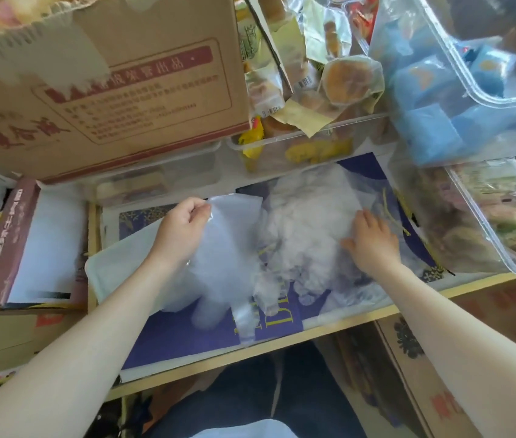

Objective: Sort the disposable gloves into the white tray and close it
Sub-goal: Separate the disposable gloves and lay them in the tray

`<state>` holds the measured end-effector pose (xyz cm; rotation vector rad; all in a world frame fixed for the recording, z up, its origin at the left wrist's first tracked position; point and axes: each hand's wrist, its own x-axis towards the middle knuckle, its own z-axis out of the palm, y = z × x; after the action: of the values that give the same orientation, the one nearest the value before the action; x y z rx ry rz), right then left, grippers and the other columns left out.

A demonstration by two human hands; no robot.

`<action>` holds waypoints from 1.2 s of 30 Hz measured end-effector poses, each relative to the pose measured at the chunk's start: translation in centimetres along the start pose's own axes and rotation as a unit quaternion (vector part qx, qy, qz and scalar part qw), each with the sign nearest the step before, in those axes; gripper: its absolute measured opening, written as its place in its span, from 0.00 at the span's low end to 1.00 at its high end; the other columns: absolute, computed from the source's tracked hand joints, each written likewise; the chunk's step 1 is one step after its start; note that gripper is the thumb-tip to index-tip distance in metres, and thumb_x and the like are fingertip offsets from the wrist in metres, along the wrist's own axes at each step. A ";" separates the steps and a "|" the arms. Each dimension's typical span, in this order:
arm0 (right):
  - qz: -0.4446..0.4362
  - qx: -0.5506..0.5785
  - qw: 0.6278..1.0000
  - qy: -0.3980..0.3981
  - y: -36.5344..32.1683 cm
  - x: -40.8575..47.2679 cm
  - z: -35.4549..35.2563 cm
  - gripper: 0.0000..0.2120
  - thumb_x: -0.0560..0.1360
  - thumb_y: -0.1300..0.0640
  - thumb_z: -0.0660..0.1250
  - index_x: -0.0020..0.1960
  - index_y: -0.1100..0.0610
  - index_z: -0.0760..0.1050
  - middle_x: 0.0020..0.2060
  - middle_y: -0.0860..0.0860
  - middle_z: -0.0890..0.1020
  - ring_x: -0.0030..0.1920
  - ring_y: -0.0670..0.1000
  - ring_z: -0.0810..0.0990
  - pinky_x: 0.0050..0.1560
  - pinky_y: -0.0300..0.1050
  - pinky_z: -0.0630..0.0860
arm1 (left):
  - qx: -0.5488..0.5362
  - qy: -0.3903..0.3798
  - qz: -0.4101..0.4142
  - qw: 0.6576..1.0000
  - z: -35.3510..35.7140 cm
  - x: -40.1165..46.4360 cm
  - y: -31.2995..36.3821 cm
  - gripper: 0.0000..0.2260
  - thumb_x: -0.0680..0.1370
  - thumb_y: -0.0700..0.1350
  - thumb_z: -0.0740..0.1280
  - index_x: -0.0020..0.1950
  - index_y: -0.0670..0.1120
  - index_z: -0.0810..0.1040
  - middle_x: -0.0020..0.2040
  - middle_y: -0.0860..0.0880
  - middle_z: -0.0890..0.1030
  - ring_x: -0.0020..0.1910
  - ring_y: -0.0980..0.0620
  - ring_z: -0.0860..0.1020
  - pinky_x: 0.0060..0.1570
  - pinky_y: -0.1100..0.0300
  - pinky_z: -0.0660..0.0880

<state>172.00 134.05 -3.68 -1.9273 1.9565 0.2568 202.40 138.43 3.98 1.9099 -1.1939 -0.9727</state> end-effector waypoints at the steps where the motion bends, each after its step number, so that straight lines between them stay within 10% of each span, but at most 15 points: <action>1: 0.019 0.002 1.000 -0.004 0.2 0.1 0.4 0.31 0.79 0.47 0.57 0.75 0.60 0.51 0.75 0.56 0.56 0.74 0.60 0.54 0.68 0.57 0.58 | -0.005 -0.015 0.007 1.000 0.1 0.0 0.1 0.10 0.80 0.45 0.61 0.38 0.48 0.74 0.32 0.53 0.70 0.31 0.54 0.66 0.35 0.58 0.63; 11: 0.018 0.007 0.988 0.154 0.0 -0.8 1.4 0.09 0.78 0.56 0.60 0.51 0.60 0.76 0.52 0.57 0.77 0.56 0.61 0.70 0.52 0.52 0.63 | -0.027 -0.247 0.071 0.966 -0.2 -0.7 1.2 0.18 0.71 0.61 0.63 0.46 0.49 0.81 0.39 0.42 0.78 0.40 0.51 0.70 0.44 0.56 0.65; 15: -0.155 0.155 0.939 0.263 -1.9 -1.8 -1.8 0.04 0.73 0.60 0.68 0.43 0.60 0.77 0.46 0.57 0.79 0.48 0.63 0.75 0.48 0.54 0.68 | -0.007 -0.280 0.125 0.952 0.3 -1.2 3.0 0.12 0.70 0.60 0.65 0.36 0.54 0.81 0.36 0.56 0.75 0.35 0.58 0.71 0.40 0.65 0.67; 18: -0.304 0.181 0.893 0.279 -3.6 -3.0 -4.2 0.05 0.75 0.56 0.64 0.44 0.58 0.74 0.48 0.55 0.78 0.49 0.59 0.75 0.49 0.51 0.71 | 0.020 -0.266 0.165 0.949 1.0 -1.1 4.2 0.08 0.71 0.60 0.66 0.35 0.60 0.81 0.56 0.64 0.76 0.49 0.64 0.76 0.49 0.70 0.68; 23: -0.349 0.321 0.853 0.216 -5.2 -4.8 -6.9 0.01 0.75 0.56 0.63 0.46 0.51 0.71 0.57 0.52 0.72 0.51 0.54 0.75 0.49 0.47 0.74 | -0.101 -0.239 0.093 0.961 1.2 -0.6 4.4 0.04 0.73 0.51 0.70 0.39 0.57 0.84 0.71 0.54 0.67 0.66 0.61 0.69 0.55 0.73 0.66; 28: -0.335 0.411 0.839 0.119 -4.8 -4.9 -8.4 0.12 0.70 0.49 0.69 0.51 0.45 0.71 0.65 0.47 0.67 0.64 0.50 0.70 0.60 0.41 0.70 | -0.224 -0.257 0.055 0.938 0.4 -1.4 4.2 0.09 0.67 0.52 0.70 0.44 0.53 0.85 0.42 0.53 0.84 0.41 0.57 0.78 0.43 0.65 0.74; 32: -0.083 0.659 0.747 -0.020 -4.1 -4.1 -10.1 0.34 0.67 0.37 0.65 0.70 0.44 0.61 0.68 0.47 0.68 0.62 0.46 0.74 0.59 0.50 0.74 | -0.221 -0.243 0.089 0.940 -0.5 -1.3 3.9 0.10 0.65 0.54 0.70 0.43 0.53 0.85 0.39 0.55 0.84 0.39 0.59 0.78 0.42 0.67 0.73; 36: -0.083 0.616 0.775 -0.115 -4.2 -3.9 -11.9 0.20 0.77 0.36 0.53 0.50 0.51 0.74 0.38 0.40 0.82 0.39 0.38 0.79 0.46 0.43 0.70 | -0.185 -0.274 0.128 0.935 -1.4 -1.2 3.5 0.16 0.67 0.57 0.72 0.46 0.47 0.84 0.43 0.52 0.83 0.42 0.57 0.78 0.44 0.68 0.72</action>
<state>174.49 132.85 9.21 -1.0444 1.1701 -0.6687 201.72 138.49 7.89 1.1835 -1.3989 -1.5151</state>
